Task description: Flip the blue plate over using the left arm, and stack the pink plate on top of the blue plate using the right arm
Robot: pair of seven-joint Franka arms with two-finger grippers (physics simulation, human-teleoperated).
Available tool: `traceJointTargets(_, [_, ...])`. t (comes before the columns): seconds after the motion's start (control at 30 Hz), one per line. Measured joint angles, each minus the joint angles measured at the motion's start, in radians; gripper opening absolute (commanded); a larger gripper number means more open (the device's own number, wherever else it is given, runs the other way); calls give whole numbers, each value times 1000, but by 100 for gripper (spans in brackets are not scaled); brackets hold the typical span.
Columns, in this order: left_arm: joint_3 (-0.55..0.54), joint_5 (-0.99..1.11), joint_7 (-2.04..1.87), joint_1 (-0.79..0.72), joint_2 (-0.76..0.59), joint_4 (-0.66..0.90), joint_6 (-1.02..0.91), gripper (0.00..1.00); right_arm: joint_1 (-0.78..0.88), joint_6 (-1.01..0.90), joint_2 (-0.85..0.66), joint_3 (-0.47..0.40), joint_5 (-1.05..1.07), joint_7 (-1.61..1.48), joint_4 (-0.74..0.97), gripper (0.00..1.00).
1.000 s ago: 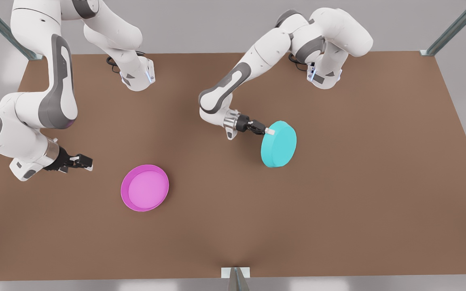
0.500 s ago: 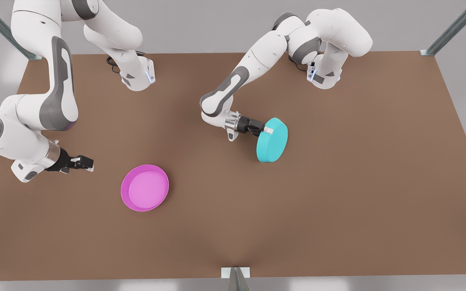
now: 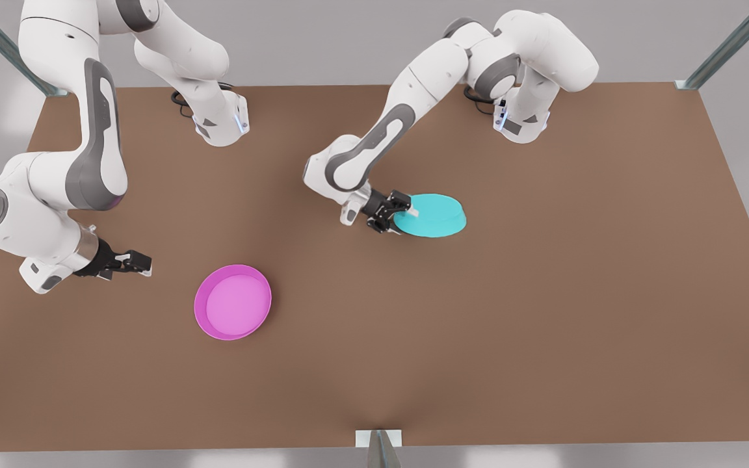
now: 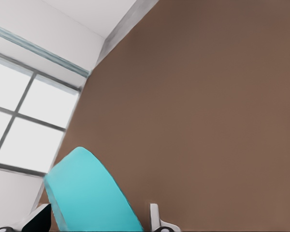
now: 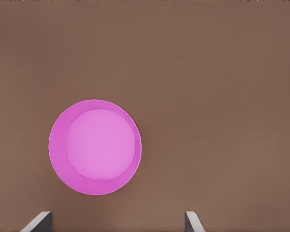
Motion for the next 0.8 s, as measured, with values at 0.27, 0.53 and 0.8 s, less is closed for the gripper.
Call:
traceJointTargets(0.27, [57, -208, -125, 0, -164, 5, 156, 100, 1, -1, 2, 0, 0, 1, 8, 100])
traceJointTargets(0.53, [22, -581, 1210, 893, -913, -189, 62, 100, 1, -6, 52, 0, 2, 8, 34, 100])
traceJointTargets(0.8, [16, -671, 1213, 1151, -750, -190, 95, 100, -36, 124, 219, 18, 107, -5, 35, 100])
